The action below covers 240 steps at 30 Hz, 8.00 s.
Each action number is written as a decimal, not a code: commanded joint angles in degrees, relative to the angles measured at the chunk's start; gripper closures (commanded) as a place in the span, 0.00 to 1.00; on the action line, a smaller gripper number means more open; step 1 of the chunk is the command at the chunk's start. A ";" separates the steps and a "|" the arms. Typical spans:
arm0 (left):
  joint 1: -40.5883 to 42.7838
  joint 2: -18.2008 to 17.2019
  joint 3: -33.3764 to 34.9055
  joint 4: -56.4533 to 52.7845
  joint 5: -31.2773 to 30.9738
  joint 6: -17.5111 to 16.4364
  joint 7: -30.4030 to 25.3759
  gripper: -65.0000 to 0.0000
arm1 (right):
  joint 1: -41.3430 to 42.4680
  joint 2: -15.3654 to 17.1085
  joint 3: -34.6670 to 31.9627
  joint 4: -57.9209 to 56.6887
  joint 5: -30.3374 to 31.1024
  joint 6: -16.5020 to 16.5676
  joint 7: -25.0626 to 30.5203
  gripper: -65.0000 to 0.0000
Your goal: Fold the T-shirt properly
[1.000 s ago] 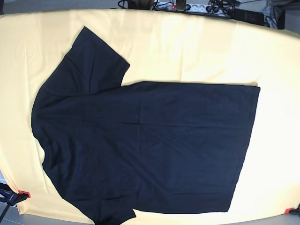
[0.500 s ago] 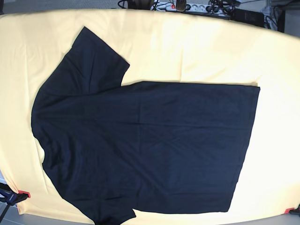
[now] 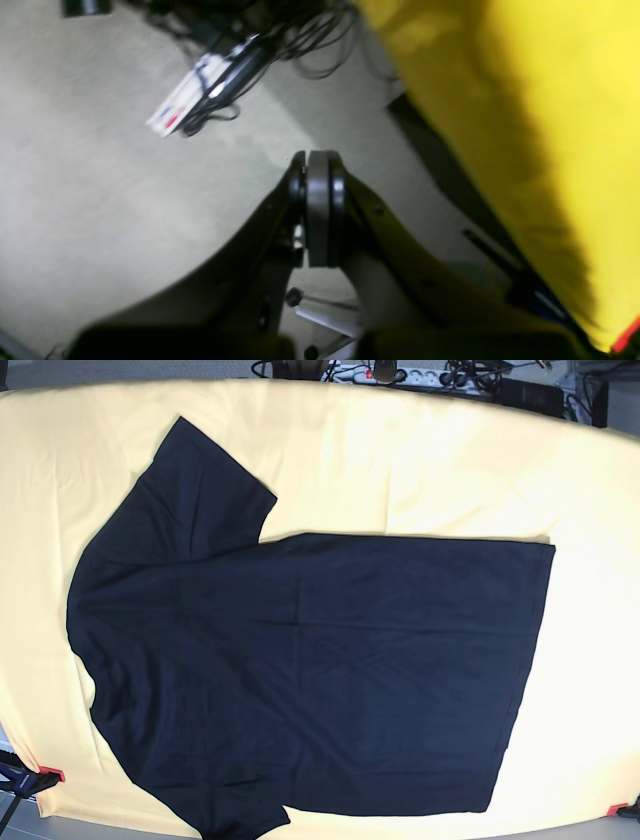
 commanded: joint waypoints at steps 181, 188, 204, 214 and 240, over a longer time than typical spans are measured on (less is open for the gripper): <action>-74.71 -42.69 31.69 -12.92 -8.57 -52.01 -21.70 1.00 | 11.13 6.05 23.15 5.49 11.43 8.92 -6.56 1.00; -74.49 -46.66 31.69 -5.09 -8.61 -52.01 -21.53 1.00 | 4.90 5.81 23.15 5.49 11.41 8.13 -8.61 1.00; -74.49 -48.01 31.69 4.28 -27.41 -52.01 11.82 1.00 | 2.23 5.64 23.08 5.49 1.01 4.96 -1.44 1.00; -74.51 -48.01 31.69 4.63 -28.57 -52.01 20.48 1.00 | 11.93 5.79 23.08 5.49 0.70 6.86 0.70 1.00; -77.31 -32.17 31.69 -14.25 1.53 -28.61 -5.77 1.00 | 33.79 6.08 36.57 -2.12 29.27 21.55 13.27 1.00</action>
